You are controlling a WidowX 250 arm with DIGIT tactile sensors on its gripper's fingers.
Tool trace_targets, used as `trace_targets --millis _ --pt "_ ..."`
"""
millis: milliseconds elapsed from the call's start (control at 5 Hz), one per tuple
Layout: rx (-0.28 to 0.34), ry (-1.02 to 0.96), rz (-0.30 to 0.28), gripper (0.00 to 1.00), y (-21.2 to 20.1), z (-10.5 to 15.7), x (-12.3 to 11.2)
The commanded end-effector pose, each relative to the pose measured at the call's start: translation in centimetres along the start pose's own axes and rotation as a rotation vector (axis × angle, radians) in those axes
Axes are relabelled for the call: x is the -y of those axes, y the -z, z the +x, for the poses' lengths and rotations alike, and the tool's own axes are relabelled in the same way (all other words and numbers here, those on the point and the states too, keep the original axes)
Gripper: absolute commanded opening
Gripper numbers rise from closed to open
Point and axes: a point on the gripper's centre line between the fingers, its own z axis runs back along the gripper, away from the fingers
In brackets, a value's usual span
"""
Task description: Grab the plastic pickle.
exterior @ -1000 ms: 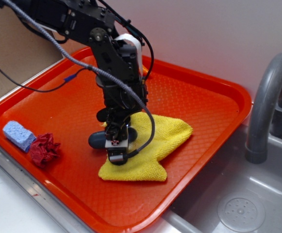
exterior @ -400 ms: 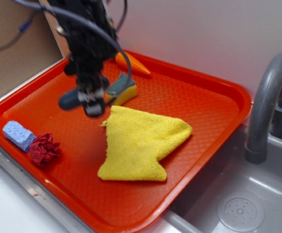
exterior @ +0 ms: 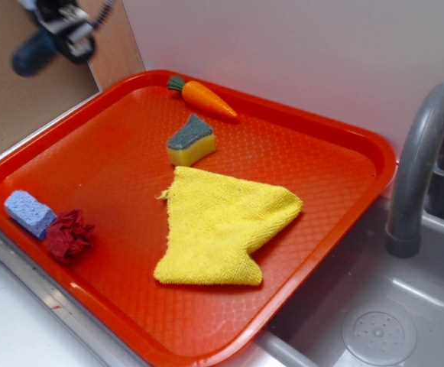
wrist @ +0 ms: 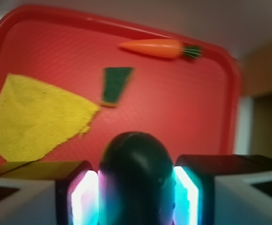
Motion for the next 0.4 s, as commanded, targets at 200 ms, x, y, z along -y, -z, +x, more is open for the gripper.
trace_targets --millis 200 --pt "0.179 -0.344 0.012 0.0 -5.52 -5.46 -4.18"
